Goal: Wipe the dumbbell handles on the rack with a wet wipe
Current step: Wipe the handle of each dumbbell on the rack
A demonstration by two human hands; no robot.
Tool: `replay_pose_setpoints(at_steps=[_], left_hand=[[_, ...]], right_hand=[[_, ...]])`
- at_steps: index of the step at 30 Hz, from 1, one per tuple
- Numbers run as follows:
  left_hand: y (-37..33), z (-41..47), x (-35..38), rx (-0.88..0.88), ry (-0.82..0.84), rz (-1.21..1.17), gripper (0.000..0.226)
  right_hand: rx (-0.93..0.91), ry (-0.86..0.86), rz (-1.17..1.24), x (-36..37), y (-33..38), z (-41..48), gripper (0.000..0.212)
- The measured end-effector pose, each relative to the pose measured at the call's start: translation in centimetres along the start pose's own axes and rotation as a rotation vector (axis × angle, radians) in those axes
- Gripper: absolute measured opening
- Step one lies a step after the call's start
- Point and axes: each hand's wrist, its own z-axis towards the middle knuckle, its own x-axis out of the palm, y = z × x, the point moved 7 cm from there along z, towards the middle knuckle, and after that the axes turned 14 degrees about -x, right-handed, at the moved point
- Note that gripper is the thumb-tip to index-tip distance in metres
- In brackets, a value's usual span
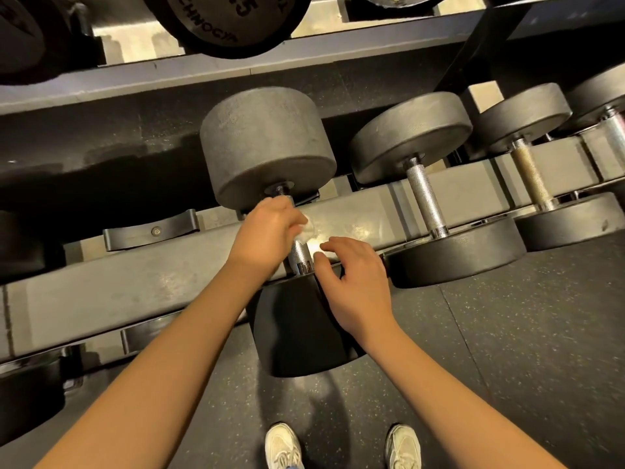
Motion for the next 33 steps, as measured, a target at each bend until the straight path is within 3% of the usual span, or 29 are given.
replay_pose_setpoints(at_steps=[5,8,10,14,18,20,22,25,33], left_hand=[[1.3,-1.5,-0.6,-0.177,0.141,-0.239,0.017],[1.5,-2.4,-0.9,-0.244,0.159,-0.303,0.020],[1.2,-2.5,-1.2,-0.245,0.139,-0.344,0.032],[0.7,-1.9,-2.5,-0.215,0.064,-0.344,0.027],[0.4,-1.1,-3.6,-0.084,-0.004,-0.238,0.015],[-0.1,-1.1,-5.0,0.041,-0.123,-0.134,0.013],[-0.2,-1.1,-6.5,0.111,-0.273,-0.036,0.029],[0.6,-0.3,-7.2,0.095,-0.312,0.075,0.044],[1.1,0.1,-7.1,0.055,-0.259,0.046,0.044]], right_hand=[[0.077,0.055,0.087,0.2,-0.5,0.1,0.045],[0.193,0.104,0.325,0.4,-0.9,1.9,0.041],[0.167,0.181,0.363,0.6,-0.6,3.6,0.036],[0.147,0.236,0.400,1.2,-1.0,5.7,0.014],[0.220,0.307,0.565,2.4,-1.1,6.4,0.022],[0.194,0.298,0.508,2.5,-0.8,7.3,0.017],[0.151,0.167,0.312,1.7,-1.3,8.6,0.011],[0.121,-0.047,0.136,1.0,-1.7,9.7,0.009],[0.132,0.367,0.024,4.1,-2.6,8.4,0.017]])
